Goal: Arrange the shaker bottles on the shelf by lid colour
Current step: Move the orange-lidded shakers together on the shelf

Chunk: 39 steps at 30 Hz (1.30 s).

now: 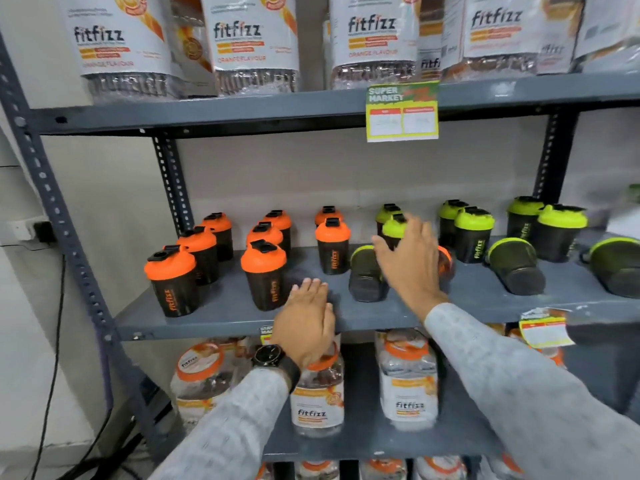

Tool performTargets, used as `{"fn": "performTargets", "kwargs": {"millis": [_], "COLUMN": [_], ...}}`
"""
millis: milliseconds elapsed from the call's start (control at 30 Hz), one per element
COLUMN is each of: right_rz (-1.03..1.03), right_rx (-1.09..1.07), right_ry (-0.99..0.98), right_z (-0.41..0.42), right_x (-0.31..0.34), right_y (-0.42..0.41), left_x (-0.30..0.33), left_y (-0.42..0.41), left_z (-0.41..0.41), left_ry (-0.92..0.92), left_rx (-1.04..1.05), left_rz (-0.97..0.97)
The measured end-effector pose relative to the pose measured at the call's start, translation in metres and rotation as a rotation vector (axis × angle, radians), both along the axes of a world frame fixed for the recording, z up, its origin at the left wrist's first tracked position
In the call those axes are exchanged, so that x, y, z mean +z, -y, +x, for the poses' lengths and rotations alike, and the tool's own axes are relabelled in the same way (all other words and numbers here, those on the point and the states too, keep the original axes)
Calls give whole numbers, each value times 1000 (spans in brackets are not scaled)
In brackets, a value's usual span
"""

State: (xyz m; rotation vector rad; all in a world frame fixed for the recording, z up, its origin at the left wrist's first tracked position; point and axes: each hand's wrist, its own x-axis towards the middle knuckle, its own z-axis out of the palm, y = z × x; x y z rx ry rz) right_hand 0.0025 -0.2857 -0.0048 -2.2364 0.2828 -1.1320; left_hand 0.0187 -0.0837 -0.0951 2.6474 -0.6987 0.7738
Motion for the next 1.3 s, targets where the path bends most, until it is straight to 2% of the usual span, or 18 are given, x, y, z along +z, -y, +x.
{"fn": "performTargets", "kwargs": {"millis": [100, 267, 367, 533, 633, 767, 967, 1133, 1300], "right_rz": [69, 458, 656, 810, 941, 764, 503, 313, 182], "right_rx": [-131, -100, 11, 142, 198, 114, 282, 326, 276], "right_ry": [-235, -479, -482, -490, -427, -281, -155, -83, -109], "right_z": [2, 25, 41, 48, 43, 38, 23, 23, 27], "right_x": [-4, -17, -24, -23, -17, 5, 36, 16, -11], "right_y": [52, 95, 106, 110, 109, 88, 6, -56, -94], "left_x": [-7, -16, -17, -13, -12, -10, -10, -9, -14], "left_y": [10, 8, 7, 6, 6, 5, -7, -9, -9], "left_z": [8, 7, 6, 3, 1, -3, -4, -5, -3], "left_ry": [-117, -123, -140, -157, -153, -158, -172, -165, -156], "left_rx": [121, 187, 188, 175, 183, 209, 221, 203, 214], "left_rz": [134, 120, 110, 131, 143, 160, 202, 224, 215]}}
